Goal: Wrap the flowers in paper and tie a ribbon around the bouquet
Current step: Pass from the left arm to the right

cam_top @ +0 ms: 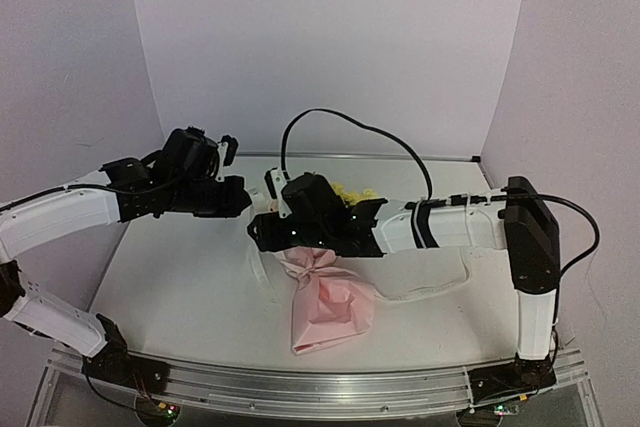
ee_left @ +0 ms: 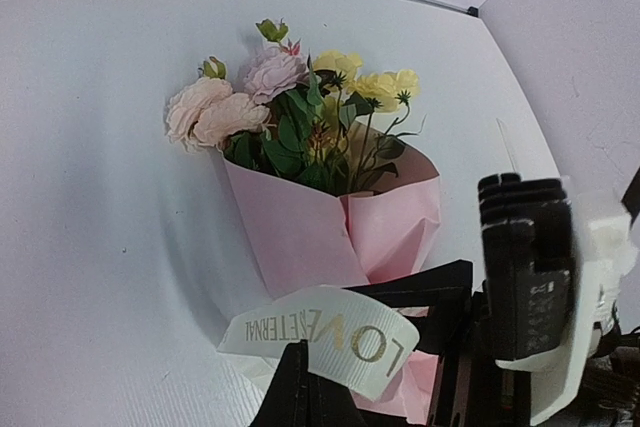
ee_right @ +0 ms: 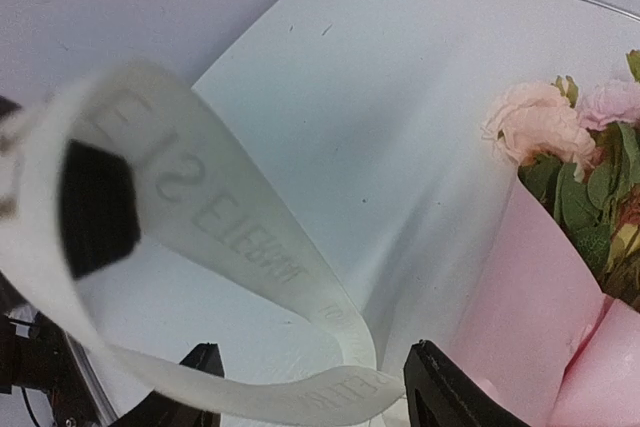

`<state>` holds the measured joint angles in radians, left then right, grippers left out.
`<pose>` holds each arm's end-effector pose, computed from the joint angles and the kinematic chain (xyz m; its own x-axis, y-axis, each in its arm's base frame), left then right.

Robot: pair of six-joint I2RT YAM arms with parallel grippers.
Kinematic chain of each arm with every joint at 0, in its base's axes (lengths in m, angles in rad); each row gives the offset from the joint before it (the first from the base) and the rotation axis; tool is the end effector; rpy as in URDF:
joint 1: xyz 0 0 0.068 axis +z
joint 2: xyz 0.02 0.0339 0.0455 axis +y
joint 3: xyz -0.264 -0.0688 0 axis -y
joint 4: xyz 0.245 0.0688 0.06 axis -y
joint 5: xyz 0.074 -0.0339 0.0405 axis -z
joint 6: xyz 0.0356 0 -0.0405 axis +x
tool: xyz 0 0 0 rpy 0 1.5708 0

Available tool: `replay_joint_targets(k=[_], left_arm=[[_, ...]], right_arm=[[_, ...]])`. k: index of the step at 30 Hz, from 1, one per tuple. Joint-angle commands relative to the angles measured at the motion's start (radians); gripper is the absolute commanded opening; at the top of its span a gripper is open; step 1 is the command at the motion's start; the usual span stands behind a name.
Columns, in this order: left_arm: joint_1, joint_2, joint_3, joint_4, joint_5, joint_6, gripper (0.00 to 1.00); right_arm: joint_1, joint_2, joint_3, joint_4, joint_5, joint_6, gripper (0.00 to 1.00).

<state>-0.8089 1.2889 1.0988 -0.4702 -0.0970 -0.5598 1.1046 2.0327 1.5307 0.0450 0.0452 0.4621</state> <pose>0.1992 -0.2038 0.3126 -0.7131 -0.0182 -0.7008 0.3406 0.8647 -0.3691 0.2170 0.4277 0.2362 -0.5673 -0.1365 -0.8121 -0.6940 0.6101 0.3822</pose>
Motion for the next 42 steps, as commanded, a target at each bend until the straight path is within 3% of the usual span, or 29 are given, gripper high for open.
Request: replay_joint_targets(k=[1, 6, 15, 23, 28, 32, 35, 37, 42], left_arm=[[-0.003, -0.037, -0.001, -0.027, 0.014, -0.014, 0.0], [-0.003, -0.05, -0.006, -0.038, 0.011, -0.019, 0.0], [-0.003, -0.056, -0.004, -0.076, 0.009, -0.02, 0.0], [-0.003, -0.118, 0.041, -0.218, 0.08, 0.038, 0.01], [-0.003, -0.181, 0.045, -0.306, 0.248, 0.102, 0.09], [-0.003, -0.187, 0.03, -0.281, 0.323, 0.128, 0.17], [-0.003, -0.199, 0.005, -0.198, 0.312, 0.118, 0.3], [-0.003, -0.202, -0.029, -0.12, 0.268, 0.106, 0.33], [-0.003, -0.162, -0.2, 0.243, 0.193, 0.098, 0.43]], right_arm=[[-0.003, 0.033, 0.069, 0.022, 0.01, -0.011, 0.61], [-0.005, 0.033, 0.079, 0.016, -0.002, -0.01, 0.47], [-0.002, -0.04, 0.018, 0.003, -0.012, -0.003, 0.01], [0.021, -0.102, 0.021, -0.095, -0.087, -0.009, 0.0], [0.043, -0.139, -0.024, -0.134, -0.18, 0.006, 0.0], [0.044, -0.15, -0.023, -0.289, -0.081, 0.002, 0.0], [0.033, -0.186, -0.052, -0.359, -0.023, -0.007, 0.0], [0.029, -0.216, -0.075, -0.368, 0.002, -0.013, 0.0], [-0.009, -0.22, -0.076, -0.41, 0.004, -0.006, 0.0]])
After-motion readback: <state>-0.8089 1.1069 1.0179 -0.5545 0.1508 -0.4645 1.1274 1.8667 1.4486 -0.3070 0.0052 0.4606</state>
